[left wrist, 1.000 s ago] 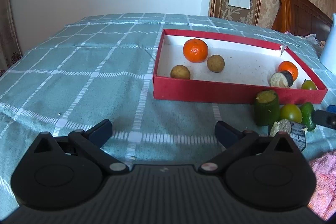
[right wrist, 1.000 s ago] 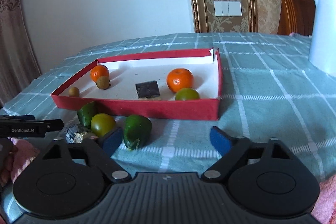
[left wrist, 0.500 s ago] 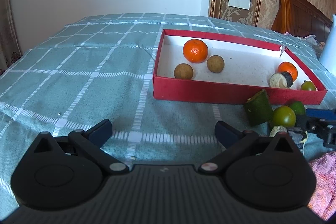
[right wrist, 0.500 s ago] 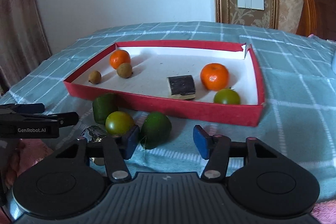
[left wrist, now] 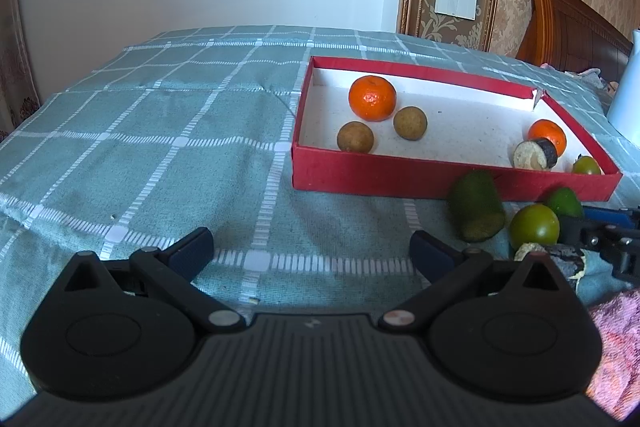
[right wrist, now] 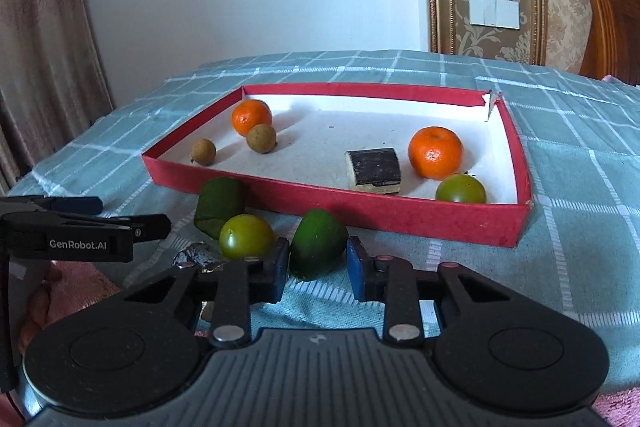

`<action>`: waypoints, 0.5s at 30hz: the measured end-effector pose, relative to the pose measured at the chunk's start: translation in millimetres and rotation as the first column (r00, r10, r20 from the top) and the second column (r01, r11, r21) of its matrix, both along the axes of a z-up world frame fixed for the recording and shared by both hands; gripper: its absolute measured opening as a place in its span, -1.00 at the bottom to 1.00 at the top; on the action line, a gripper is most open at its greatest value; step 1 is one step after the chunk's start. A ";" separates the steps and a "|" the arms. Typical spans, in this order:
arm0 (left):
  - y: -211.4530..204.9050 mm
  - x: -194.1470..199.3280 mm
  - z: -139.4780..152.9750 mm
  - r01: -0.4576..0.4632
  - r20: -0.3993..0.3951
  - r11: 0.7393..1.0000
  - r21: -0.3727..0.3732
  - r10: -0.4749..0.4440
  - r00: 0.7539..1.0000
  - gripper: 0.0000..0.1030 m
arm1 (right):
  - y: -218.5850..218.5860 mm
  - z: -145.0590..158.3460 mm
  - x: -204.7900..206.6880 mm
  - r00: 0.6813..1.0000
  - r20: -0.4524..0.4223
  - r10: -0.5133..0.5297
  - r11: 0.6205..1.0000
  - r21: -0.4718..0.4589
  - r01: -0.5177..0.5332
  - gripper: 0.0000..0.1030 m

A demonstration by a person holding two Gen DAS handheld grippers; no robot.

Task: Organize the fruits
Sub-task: 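Grasp the dark green avocado with the right tool, then carry the avocado into the box and open the right tool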

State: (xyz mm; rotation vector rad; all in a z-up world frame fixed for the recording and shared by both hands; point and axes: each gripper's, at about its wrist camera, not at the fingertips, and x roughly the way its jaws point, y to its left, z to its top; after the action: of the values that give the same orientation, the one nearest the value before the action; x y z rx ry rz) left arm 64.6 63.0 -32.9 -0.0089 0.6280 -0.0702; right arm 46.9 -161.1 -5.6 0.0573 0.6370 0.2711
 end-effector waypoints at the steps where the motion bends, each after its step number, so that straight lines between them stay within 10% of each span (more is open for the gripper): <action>1: 0.3 0.0 0.0 0.000 0.000 1.000 -0.001 0.000 1.000 1.00 | -1.1 0.8 -0.7 1.000 0.003 -0.002 1.000 0.004 0.002 -0.43; 15: 0.9 -0.5 -0.1 0.000 0.001 1.000 -0.002 0.000 1.000 1.00 | -14.0 18.1 -2.5 0.996 0.071 -0.048 0.999 0.002 0.048 -0.43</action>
State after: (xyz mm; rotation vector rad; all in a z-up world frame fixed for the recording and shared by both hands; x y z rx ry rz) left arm 64.1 63.8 -33.0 -0.0103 0.6274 -0.0710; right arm 44.3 -175.1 12.5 0.0629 0.5638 0.2261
